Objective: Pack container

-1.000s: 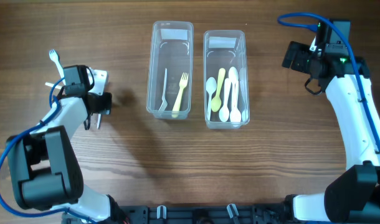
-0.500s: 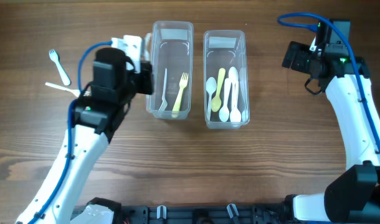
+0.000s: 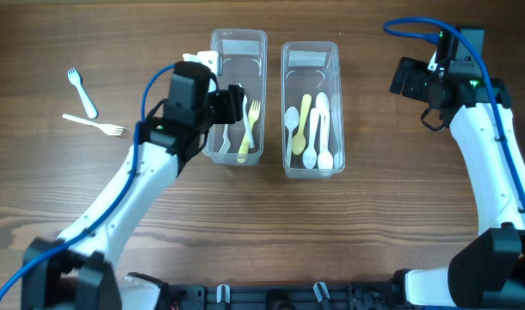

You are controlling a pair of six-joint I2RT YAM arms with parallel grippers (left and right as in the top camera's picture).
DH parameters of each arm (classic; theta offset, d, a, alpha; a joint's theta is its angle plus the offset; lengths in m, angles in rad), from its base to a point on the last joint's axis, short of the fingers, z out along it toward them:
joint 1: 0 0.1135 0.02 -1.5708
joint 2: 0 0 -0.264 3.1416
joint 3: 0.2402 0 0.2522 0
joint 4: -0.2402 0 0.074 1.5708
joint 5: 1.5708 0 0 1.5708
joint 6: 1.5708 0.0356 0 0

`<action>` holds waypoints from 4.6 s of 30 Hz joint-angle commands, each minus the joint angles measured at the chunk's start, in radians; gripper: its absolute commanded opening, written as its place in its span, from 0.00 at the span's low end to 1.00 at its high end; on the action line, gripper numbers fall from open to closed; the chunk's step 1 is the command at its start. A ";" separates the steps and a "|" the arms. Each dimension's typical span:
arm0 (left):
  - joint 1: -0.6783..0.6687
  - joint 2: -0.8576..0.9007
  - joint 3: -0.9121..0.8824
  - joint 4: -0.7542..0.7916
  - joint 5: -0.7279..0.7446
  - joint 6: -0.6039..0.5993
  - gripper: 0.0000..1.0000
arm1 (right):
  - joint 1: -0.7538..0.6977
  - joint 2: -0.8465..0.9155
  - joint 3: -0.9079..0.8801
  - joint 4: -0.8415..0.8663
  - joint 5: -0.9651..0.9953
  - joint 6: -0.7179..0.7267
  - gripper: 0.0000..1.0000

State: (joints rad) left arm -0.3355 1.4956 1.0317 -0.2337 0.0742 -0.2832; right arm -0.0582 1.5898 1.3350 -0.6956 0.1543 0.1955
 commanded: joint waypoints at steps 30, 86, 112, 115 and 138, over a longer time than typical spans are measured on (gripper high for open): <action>0.639 0.449 0.013 0.037 -0.352 -0.515 0.70 | -0.001 -0.025 0.013 0.002 0.006 -0.012 1.00; 0.100 0.154 0.242 -0.296 0.341 0.227 0.14 | -0.001 -0.025 0.013 0.002 0.006 -0.012 1.00; 0.529 0.470 0.242 0.276 -0.099 0.095 0.96 | -0.001 -0.025 0.013 0.002 0.006 -0.012 1.00; 0.583 0.571 0.242 0.314 -0.099 0.092 0.95 | -0.001 -0.025 0.013 0.002 0.006 -0.012 1.00; 0.655 0.688 0.242 0.123 -0.320 -0.248 0.94 | -0.001 -0.025 0.013 0.002 0.006 -0.012 1.00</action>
State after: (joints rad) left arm 0.3099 2.1521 1.3083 -0.0345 -0.2279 -0.4011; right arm -0.0578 1.5890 1.3350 -0.6952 0.1547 0.1955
